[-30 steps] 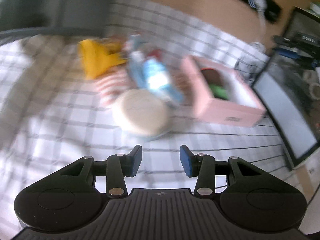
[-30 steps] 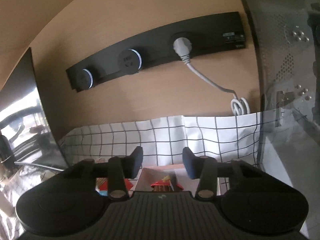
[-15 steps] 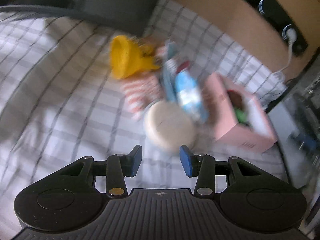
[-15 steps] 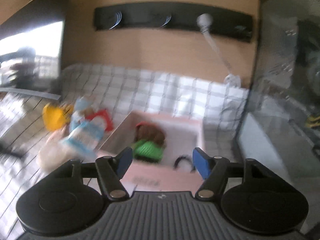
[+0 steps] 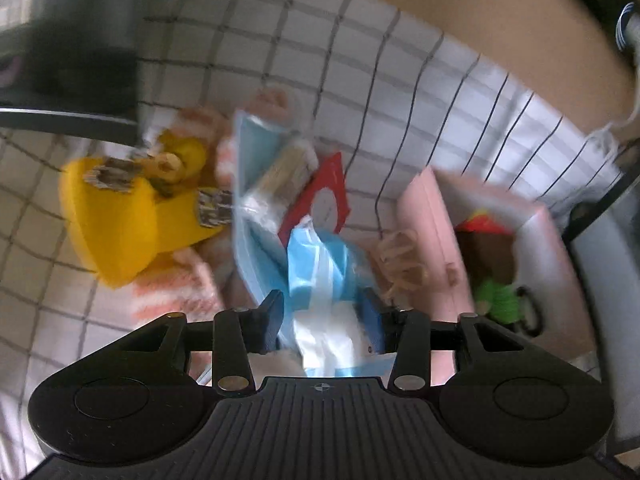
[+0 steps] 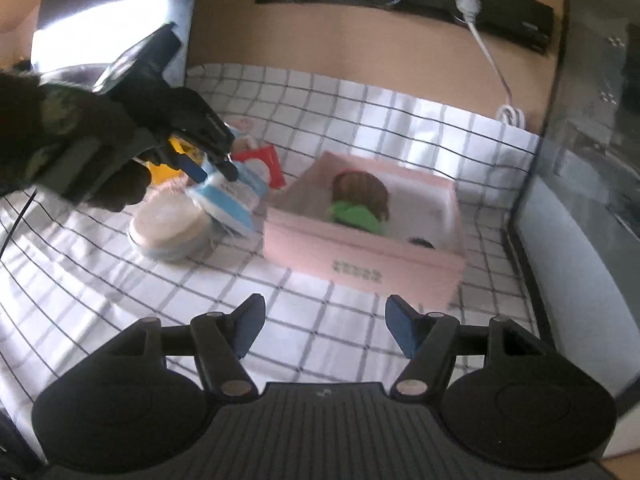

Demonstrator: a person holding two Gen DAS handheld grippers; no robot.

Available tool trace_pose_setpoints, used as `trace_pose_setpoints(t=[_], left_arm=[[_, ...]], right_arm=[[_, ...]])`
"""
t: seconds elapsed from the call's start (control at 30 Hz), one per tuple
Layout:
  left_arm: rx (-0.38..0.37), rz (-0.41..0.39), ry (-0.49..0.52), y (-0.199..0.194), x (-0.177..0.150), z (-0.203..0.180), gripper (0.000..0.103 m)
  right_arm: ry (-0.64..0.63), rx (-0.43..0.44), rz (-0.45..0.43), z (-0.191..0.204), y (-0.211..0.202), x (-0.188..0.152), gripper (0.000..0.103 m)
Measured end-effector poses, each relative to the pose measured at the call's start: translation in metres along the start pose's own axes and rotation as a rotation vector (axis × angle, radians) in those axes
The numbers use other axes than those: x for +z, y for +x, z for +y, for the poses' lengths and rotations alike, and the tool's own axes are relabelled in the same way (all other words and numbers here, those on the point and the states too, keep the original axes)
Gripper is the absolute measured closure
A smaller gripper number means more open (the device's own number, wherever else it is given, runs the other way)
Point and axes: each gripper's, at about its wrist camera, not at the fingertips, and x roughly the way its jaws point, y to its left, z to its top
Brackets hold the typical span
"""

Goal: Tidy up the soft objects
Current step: 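Grasp the blue-and-white wipes pack with the left tool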

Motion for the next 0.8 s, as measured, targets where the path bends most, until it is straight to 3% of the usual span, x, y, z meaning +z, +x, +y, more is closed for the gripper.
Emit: trace_pose_setpoints(t=[0.13, 0.3, 0.37, 0.63, 0.8], left_arm=[[-0.016, 0.089, 0.011, 0.034, 0.005, -0.009, 0.04], [-0.032, 0.099, 0.011, 0.044, 0.002, -0.016, 0.049], [-0.077, 0.087, 0.009, 0.036, -0.005, -0.015, 0.054], [-0.218, -0.009, -0.03, -0.05, -0.068, 0.004, 0.056], [-0.217, -0.069, -0.122, -0.107, -0.111, 0.04, 0.056]], right_arm=[[0.02, -0.049, 0.034, -0.009, -0.006, -0.011, 0.036], [0.061, -0.108, 0.047, -0.024, -0.011, -0.02, 0.036], [0.074, -0.115, 0.048, -0.028, -0.009, -0.021, 0.036], [0.035, -0.05, 0.053, -0.014, 0.016, -0.008, 0.036], [-0.037, 0.045, 0.058, 0.014, 0.034, 0.006, 0.036]])
